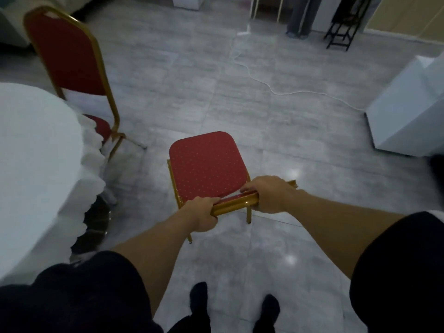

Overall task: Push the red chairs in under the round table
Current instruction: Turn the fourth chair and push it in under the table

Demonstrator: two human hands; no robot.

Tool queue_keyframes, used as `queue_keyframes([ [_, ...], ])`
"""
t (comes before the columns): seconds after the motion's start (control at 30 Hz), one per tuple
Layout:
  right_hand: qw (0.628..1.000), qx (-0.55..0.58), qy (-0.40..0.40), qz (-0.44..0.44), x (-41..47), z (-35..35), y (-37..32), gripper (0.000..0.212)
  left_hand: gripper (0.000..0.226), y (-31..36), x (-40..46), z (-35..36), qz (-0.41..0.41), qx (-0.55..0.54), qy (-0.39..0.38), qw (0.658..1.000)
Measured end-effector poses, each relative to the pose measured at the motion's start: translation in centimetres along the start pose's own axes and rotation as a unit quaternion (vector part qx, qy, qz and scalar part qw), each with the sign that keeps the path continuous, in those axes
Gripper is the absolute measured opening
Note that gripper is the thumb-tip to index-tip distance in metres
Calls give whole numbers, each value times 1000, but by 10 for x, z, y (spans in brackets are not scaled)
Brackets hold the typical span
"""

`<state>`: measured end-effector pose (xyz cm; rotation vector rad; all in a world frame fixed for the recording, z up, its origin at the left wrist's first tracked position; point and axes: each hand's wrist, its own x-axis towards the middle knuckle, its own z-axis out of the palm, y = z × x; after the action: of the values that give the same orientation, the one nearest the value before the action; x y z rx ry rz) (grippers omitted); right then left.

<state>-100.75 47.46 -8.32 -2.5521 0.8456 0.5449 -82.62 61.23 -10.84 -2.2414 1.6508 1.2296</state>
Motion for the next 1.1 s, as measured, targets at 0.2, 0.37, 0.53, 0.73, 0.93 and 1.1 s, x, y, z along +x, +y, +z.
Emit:
queue_keyframes([
  [0.2,996,-32,-37,-78,14,3,21,27,62,9,4,12,-36,-30,61,997],
  [0.37,988,-54,-48,-133,21,0,38,24,62,22,5,13,-47,-40,76,995],
  [0.53,984,-69,-54,-155,28,-10,61,30,66,43,13,23,-56,-53,110,991],
  [0.73,973,-95,-70,-199,34,-17,77,42,48,62,15,36,-116,-64,129,983],
  [0.93,950,-136,-93,-265,45,-27,97,40,51,93,14,47,-168,-116,143,968],
  [1.1,924,-171,-101,-328,50,-36,113,34,63,130,15,68,-211,-163,183,946],
])
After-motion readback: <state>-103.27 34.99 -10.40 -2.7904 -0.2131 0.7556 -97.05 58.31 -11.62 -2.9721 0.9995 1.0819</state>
